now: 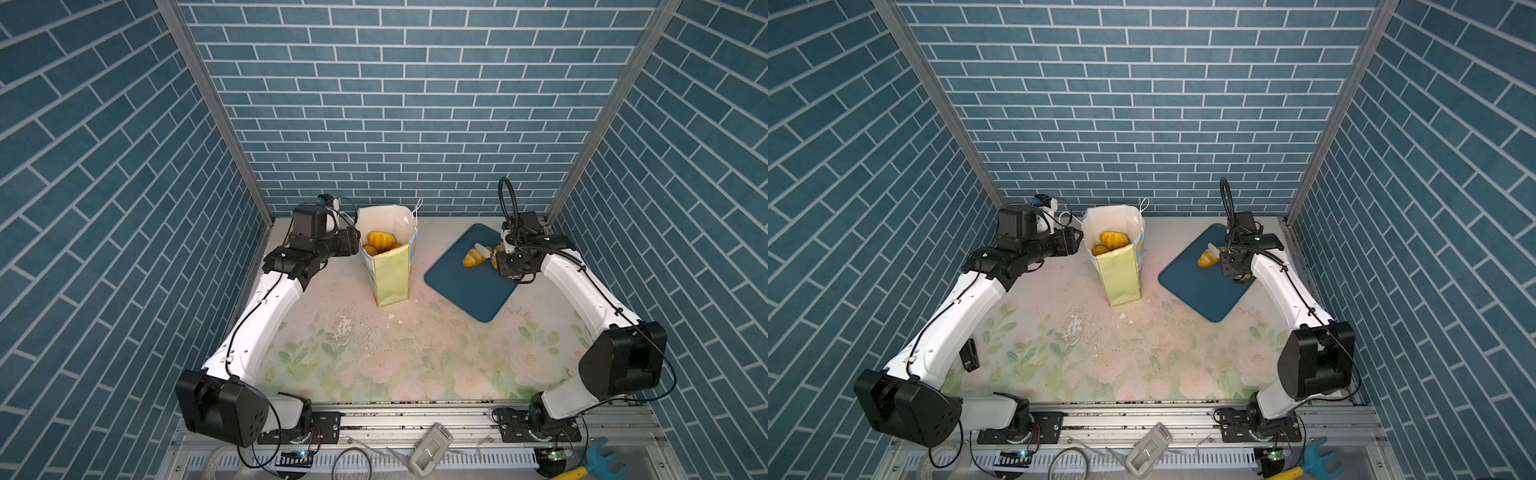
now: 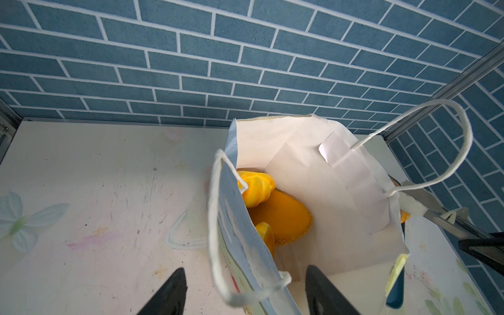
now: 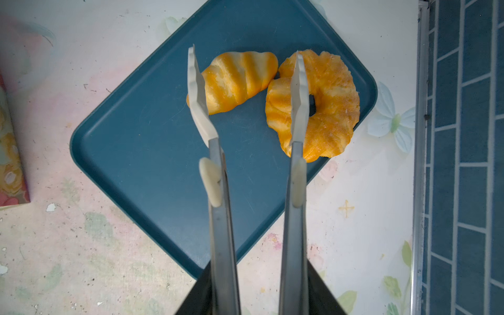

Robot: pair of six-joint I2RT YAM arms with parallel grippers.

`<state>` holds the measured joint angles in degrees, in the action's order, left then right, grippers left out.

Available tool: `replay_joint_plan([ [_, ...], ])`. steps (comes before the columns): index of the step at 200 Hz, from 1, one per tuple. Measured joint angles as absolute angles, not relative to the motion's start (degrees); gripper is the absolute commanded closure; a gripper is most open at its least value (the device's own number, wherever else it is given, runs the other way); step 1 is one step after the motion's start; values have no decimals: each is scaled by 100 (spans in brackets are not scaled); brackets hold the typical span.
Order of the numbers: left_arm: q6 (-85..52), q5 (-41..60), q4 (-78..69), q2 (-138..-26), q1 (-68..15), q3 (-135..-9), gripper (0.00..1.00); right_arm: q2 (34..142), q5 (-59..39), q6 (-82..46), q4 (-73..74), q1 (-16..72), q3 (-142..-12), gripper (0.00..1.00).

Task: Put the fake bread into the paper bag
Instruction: 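Withdraw the empty right tongs from the bag back over the tray, then lower the right tongs onto the striped crescent bun and pinch it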

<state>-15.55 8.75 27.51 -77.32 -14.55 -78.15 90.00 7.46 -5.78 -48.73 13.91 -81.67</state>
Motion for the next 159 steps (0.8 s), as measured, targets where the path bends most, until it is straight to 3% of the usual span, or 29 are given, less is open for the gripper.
replay_joint_plan([
  [159,-1474,829,2842,-7850,-1455,-7863,30,10521,329,-873,-4464,1450,-8866,55],
])
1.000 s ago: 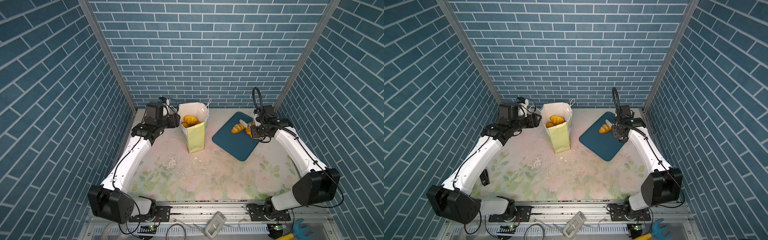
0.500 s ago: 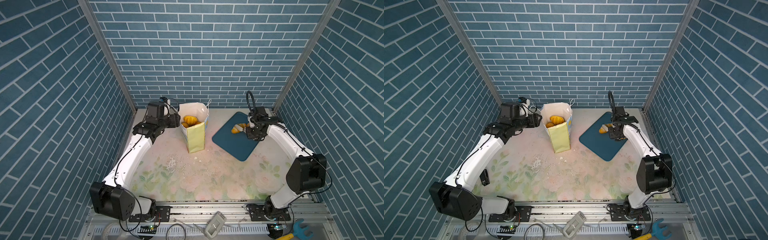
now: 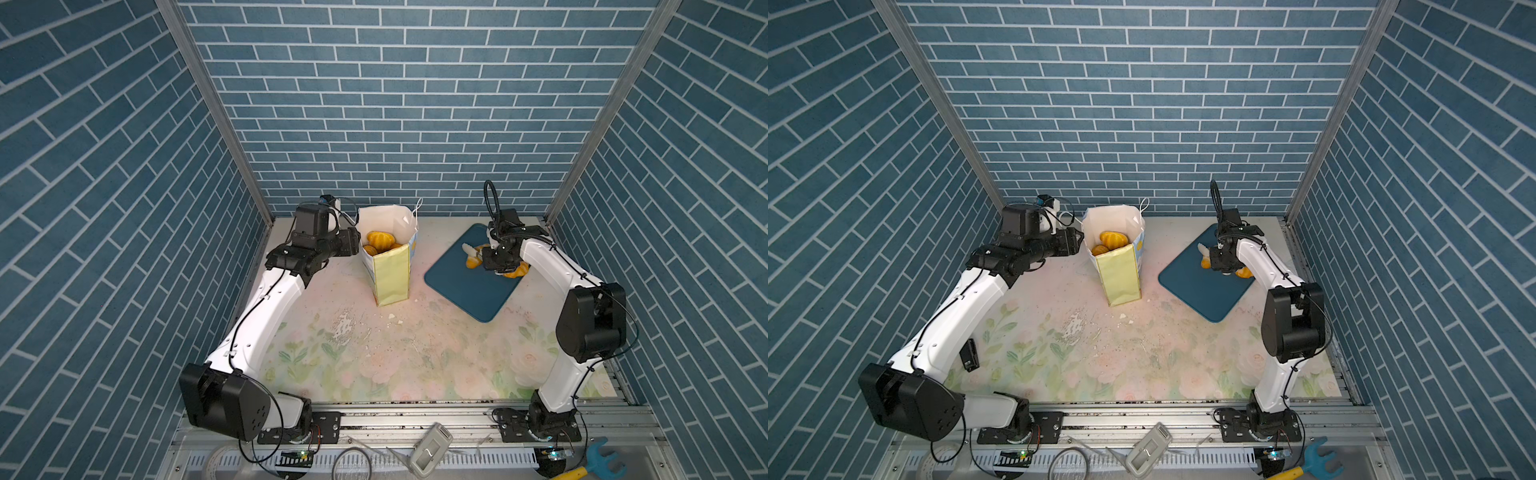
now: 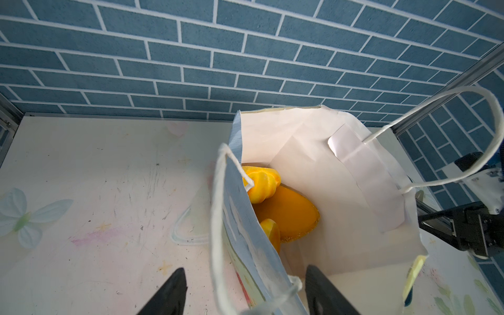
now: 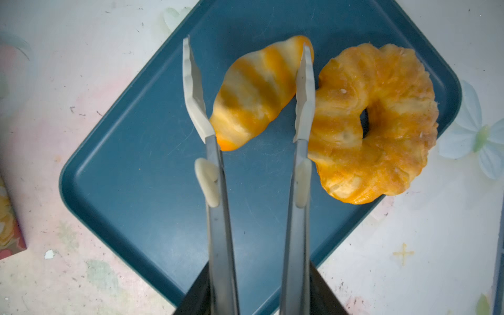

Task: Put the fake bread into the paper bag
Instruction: 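Lower the right tongs onto the striped crescent bun and pinch it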

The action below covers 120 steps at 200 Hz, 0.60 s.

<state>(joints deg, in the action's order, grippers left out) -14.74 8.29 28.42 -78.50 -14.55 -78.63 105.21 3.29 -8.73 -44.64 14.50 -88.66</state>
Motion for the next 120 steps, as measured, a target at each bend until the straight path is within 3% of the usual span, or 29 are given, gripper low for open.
replay_joint_plan([
  [63,-1474,797,2845,-7850,-1455,-7863,30,10377,99,-287,-4392,1739,-8381,60],
  [120,-1476,799,2845,-7846,-1455,-7863,30,9336,-202,167,-4587,1789,-7487,60],
])
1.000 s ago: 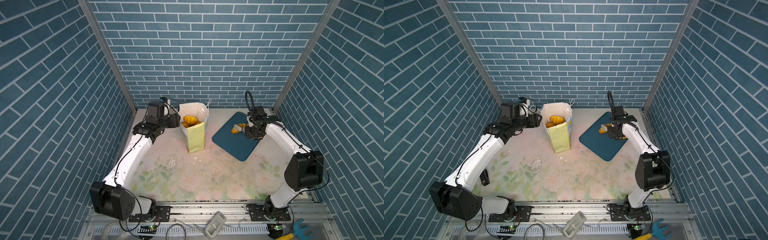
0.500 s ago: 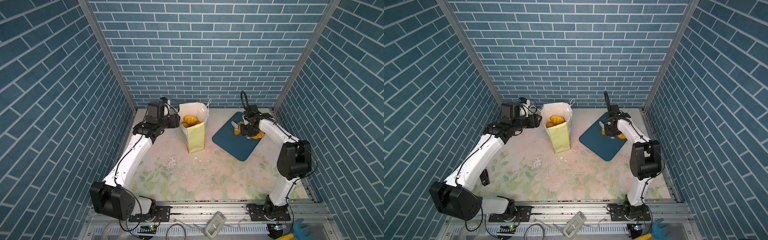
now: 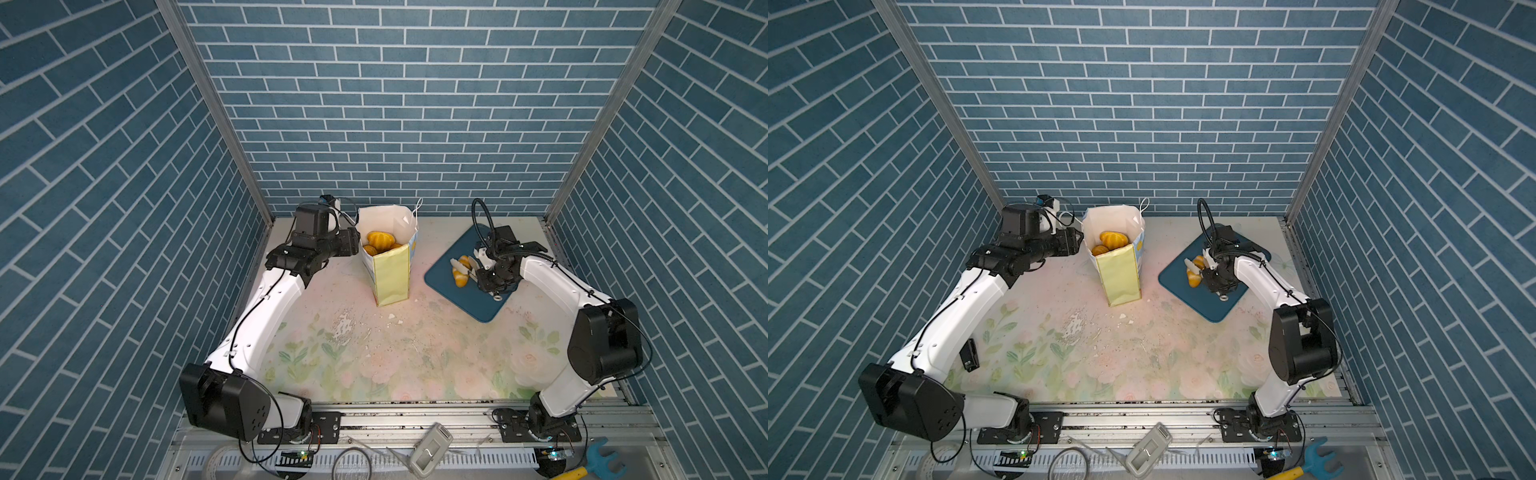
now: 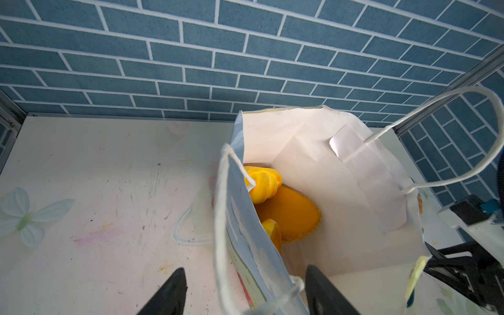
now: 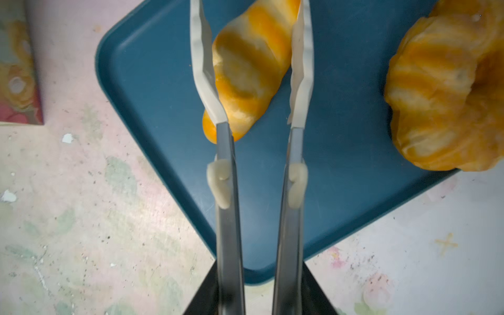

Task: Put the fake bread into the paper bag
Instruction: 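Lower the right tongs onto the striped crescent bun and pinch it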

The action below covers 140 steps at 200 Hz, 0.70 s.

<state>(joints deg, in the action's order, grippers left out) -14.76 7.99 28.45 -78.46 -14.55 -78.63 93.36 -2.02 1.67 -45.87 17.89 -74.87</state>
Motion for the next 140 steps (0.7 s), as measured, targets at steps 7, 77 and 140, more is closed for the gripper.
replay_joint_plan([
  [7,-1476,801,2845,-7843,-1455,-7863,30,9220,-202,193,-4609,1789,-7454,59],
  [77,-1474,864,2849,-7736,-1455,-7861,30,8997,-19,-351,-4753,1822,-7500,52],
  [140,-1474,891,2847,-7682,-1455,-7850,30,9000,421,-1439,-4617,2003,-7537,51],
])
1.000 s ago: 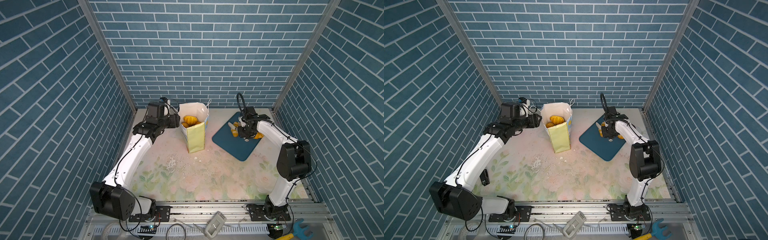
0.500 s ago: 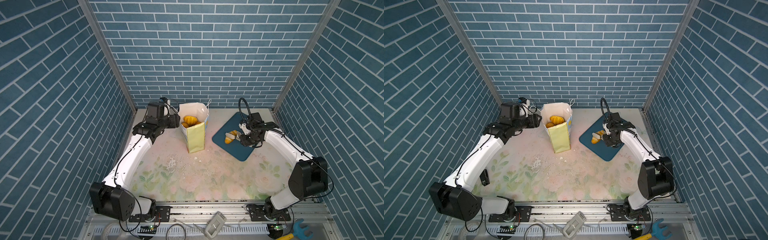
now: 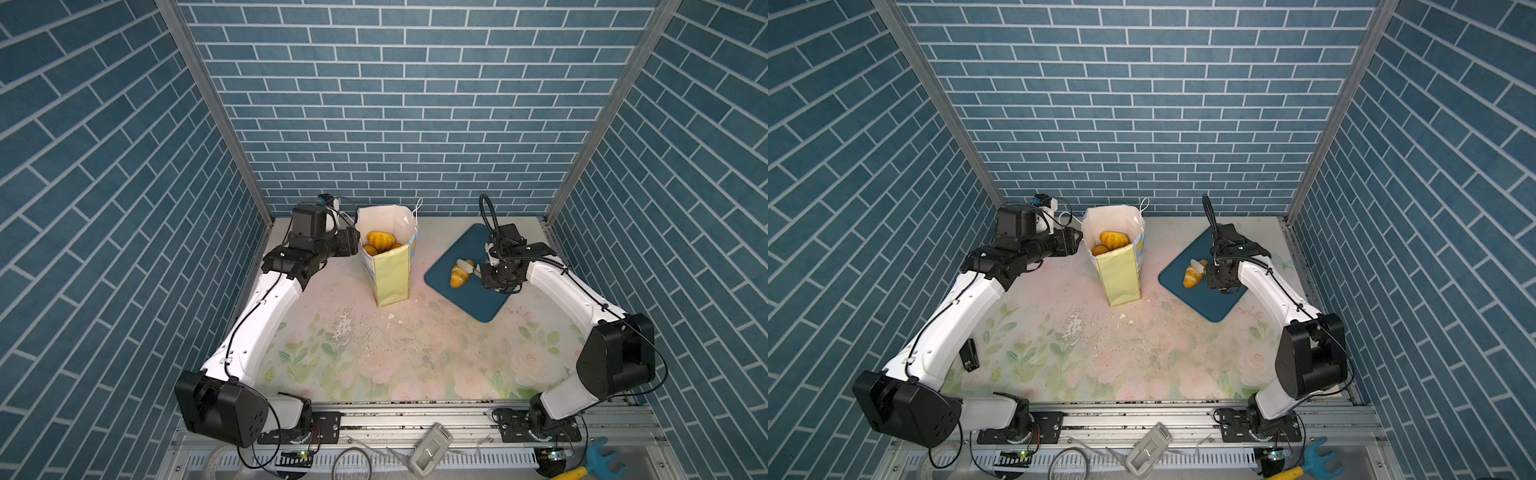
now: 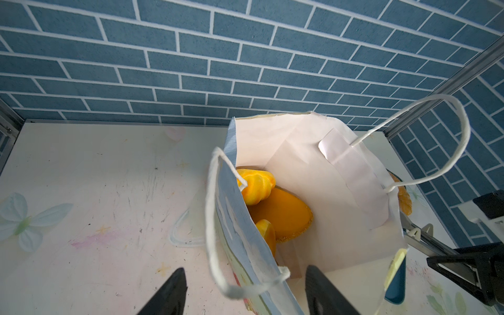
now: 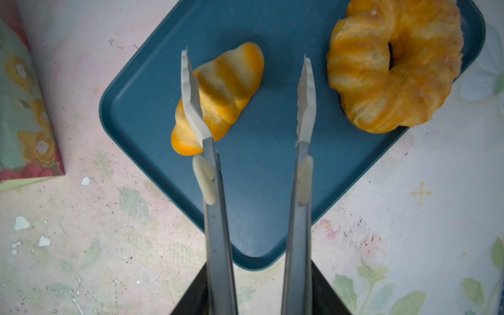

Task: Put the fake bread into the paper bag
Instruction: 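Lower the right tongs onto the striped crescent bun and pinch it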

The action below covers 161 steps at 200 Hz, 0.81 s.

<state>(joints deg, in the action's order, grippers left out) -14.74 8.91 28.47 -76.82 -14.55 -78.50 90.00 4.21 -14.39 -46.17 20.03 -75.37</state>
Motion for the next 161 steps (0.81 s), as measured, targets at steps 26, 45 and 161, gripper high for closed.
replay_joint_plan([
  [26,-1466,897,2849,-7684,-1455,-7850,30,9000,517,-1675,-4447,2086,-7537,51],
  [45,-1452,902,2849,-7686,-1455,-7850,30,9000,552,-1769,-4390,2128,-7537,51],
  [161,-1455,882,2845,-7688,-1455,-7841,30,9535,454,-2126,-4335,2414,-7666,50],
])
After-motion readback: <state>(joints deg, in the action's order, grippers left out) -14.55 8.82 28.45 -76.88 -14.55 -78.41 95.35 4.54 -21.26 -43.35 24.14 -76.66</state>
